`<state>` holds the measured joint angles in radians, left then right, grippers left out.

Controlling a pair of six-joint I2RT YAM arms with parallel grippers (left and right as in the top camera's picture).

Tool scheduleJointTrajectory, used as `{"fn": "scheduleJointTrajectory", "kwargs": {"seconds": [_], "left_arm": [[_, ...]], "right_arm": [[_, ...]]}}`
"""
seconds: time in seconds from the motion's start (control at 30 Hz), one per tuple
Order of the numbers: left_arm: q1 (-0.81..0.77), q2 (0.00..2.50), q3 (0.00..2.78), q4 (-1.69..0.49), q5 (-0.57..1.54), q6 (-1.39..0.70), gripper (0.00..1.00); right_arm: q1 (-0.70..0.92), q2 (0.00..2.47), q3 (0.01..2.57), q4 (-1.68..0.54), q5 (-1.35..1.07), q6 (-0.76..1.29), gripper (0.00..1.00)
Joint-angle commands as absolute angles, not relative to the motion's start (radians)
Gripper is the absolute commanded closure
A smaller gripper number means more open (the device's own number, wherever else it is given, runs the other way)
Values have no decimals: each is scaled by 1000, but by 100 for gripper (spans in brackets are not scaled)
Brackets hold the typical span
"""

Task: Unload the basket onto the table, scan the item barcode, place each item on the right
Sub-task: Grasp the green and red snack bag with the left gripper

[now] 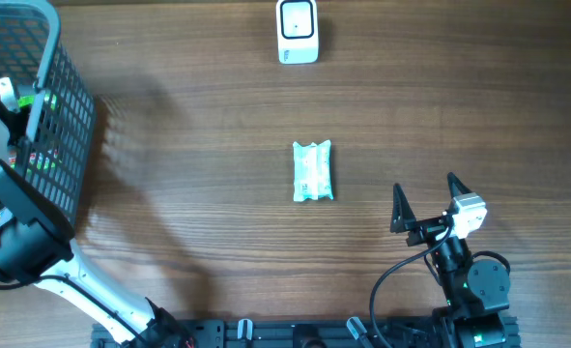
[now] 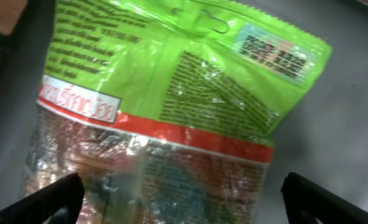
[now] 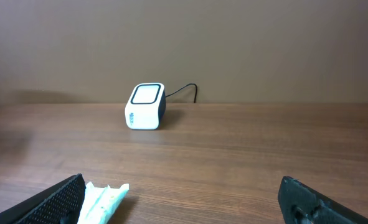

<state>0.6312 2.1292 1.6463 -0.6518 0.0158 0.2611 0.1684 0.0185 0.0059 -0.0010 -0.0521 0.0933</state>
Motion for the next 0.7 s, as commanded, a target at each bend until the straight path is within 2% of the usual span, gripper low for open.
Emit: {"fn": "scheduleJointTrajectory", "kwargs": {"seconds": [0.0, 0.27, 0.33, 0.4, 0.5, 0.53, 0.67], "left_arm": [[635, 2144, 1653, -661, 52, 289, 0], [641, 2248, 1653, -701, -17, 274, 1], [644, 2266, 1653, -701, -63, 250, 11], [646, 2271, 1653, -703, -65, 246, 47], [646, 2270, 1654, -698, -65, 223, 88], [646, 2270, 1654, -700, -65, 223, 96], [645, 2228, 1665, -710, -65, 142, 96]], "right_arm": [[164, 18, 5, 2, -60, 107, 0], [164, 18, 5, 2, -60, 108, 0], [164, 18, 5, 2, -60, 108, 0], [164, 18, 5, 2, -60, 108, 0], [164, 18, 5, 2, -60, 108, 0], [164, 18, 5, 2, -60, 108, 0], [164, 18, 5, 2, -60, 107, 0]]}}
